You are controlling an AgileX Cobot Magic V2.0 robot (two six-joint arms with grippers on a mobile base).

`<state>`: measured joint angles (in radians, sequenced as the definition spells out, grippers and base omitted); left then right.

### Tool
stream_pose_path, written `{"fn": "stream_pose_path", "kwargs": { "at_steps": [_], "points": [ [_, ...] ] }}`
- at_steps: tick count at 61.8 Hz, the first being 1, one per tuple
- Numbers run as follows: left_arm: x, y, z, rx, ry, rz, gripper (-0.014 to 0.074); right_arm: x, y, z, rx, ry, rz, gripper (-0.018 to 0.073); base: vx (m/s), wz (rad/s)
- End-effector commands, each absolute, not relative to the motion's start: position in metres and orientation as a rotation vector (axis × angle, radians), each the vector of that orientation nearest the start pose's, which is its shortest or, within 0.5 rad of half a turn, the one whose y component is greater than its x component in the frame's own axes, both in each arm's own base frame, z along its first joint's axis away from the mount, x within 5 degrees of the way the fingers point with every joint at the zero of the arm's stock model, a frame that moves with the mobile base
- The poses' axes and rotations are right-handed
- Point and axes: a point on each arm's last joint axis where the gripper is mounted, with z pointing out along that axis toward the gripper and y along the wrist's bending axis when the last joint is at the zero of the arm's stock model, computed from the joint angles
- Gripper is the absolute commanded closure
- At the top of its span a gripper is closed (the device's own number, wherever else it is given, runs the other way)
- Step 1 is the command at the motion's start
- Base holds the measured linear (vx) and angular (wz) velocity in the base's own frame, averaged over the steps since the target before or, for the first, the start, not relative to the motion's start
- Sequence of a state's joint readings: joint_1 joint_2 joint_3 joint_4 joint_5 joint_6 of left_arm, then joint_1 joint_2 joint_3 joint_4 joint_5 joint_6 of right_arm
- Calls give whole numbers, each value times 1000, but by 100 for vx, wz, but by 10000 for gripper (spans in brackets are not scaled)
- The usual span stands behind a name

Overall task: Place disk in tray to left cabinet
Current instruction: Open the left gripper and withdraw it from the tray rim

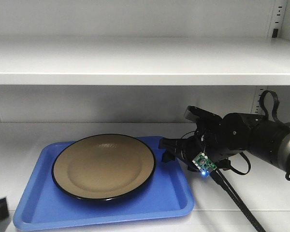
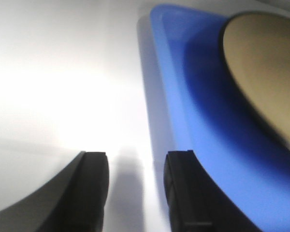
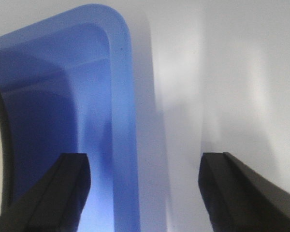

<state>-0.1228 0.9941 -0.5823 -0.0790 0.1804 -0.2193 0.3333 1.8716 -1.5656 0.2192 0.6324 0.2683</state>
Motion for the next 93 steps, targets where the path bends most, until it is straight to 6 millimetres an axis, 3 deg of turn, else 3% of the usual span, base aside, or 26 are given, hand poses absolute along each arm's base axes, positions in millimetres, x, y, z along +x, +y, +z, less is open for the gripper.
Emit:
{"fn": "stream_pose_path", "kwargs": {
  "at_steps": [1, 13, 29, 49, 66, 93],
  "points": [
    [182, -23, 284, -168, 1909, -288, 200, 399, 148, 299, 74, 2426, 508, 12, 0, 0],
    [138, -17, 250, -126, 1873, -261, 200, 399, 148, 299, 74, 2426, 508, 12, 0, 0],
    [96, -12, 228, 7, 1765, -173, 214, 399, 148, 299, 74, 2426, 508, 12, 0, 0],
    [65, -1, 198, -76, 1599, -108, 463, 399, 148, 299, 74, 2426, 508, 12, 0, 0],
    [56, 0, 193, -85, 1565, -100, 604, 400, 148, 298, 76, 2429, 509, 12, 0, 0],
    [56, 0, 192, -86, 1571, -100, 603, 401, 148, 296, 77, 2432, 509, 12, 0, 0]
  ]
}}
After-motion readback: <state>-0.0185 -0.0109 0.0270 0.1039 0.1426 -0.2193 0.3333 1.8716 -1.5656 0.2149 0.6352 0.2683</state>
